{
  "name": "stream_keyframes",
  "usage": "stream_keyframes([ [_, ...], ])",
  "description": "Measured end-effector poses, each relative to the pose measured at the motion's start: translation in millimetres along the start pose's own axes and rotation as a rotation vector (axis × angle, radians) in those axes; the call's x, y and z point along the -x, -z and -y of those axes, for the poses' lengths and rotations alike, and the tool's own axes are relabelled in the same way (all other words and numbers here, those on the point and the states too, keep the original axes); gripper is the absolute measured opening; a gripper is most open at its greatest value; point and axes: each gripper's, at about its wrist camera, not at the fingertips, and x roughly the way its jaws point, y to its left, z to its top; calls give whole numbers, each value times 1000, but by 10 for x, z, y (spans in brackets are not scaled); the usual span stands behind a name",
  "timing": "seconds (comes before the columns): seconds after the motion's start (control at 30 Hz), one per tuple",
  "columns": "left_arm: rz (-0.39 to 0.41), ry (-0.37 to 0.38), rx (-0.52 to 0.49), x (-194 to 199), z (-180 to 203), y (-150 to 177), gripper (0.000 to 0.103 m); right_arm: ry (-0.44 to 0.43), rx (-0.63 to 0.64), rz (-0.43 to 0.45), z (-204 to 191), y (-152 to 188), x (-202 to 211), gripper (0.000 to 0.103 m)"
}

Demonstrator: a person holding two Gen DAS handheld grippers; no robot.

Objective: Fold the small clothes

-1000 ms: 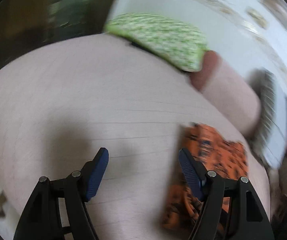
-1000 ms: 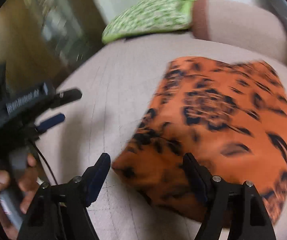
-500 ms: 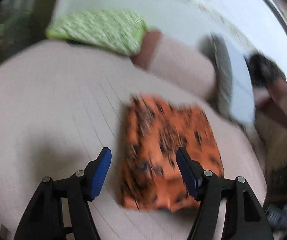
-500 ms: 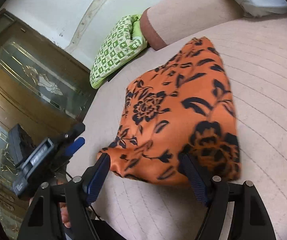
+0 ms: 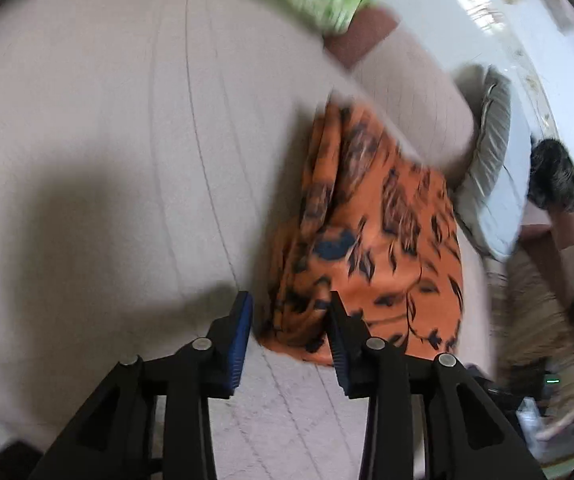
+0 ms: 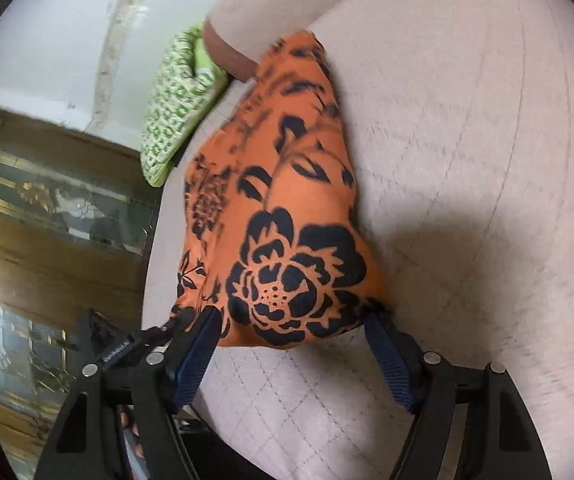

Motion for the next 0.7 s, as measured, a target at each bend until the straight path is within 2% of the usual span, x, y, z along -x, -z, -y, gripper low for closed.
stream_keyframes([
  [0.03, 83, -51, -58, 133, 137, 5, 37, -7, 7, 3, 4, -25, 46, 77],
  [0.07, 129, -60, -100, 207, 262, -4, 38, -28, 6, 5, 21, -78, 107, 77],
  [0.1, 178, -35, -163, 282, 450, -22, 40, -45, 9, 12, 30, -147, 166, 77],
  [0.13, 205, -14, -215, 307, 616, -34, 47, -48, 15, 21, 27, -193, 190, 77],
  [0.17, 215, -3, -266, 296, 759, -54, 59, -43, 26, 41, 18, -288, 238, 78],
  [0.2, 217, -3, -302, 234, 880, -93, 63, -40, 33, 60, 13, -385, 263, 79],
  [0.27, 206, -47, -397, 14, 1077, -120, 65, -68, 9, 71, 45, -595, 231, 82],
  [0.33, 120, -170, -436, -469, 1126, -177, 65, -123, -54, 30, 153, -782, 39, 82],
  [0.37, 72, -210, -425, -604, 1049, -163, 65, -151, -105, -25, 238, -820, -136, 82],
  [0.4, -1, -247, -387, -824, 916, -155, 65, -175, -138, -119, 316, -801, -355, 82],
  [0.43, 11, -241, -364, -872, 827, -144, 65, -127, -123, -194, 337, -757, -497, 77],
  [0.47, 39, -249, -378, -857, 851, -150, 65, -54, -116, -231, 362, -671, -567, 34],
  [0.5, 32, -260, -417, -846, 902, -145, 65, -73, -145, -186, 327, -629, -439, 29],
  [0.57, 41, -243, -414, -829, 879, -137, 66, -94, -27, -97, 77, -637, -180, 23],
  [0.6, 43, -245, -402, -852, 871, -145, 65, -61, -37, -114, 131, -651, -247, 23],
  [0.63, 37, -258, -404, -887, 874, -156, 66, -27, -123, -206, 370, -643, -465, 23],
  [0.67, 32, -261, -414, -910, 896, -161, 66, -68, -216, -248, 582, -617, -559, 25],
  [0.7, 37, -268, -425, -905, 946, -127, 66, -136, -268, -230, 677, -625, -499, 26],
])
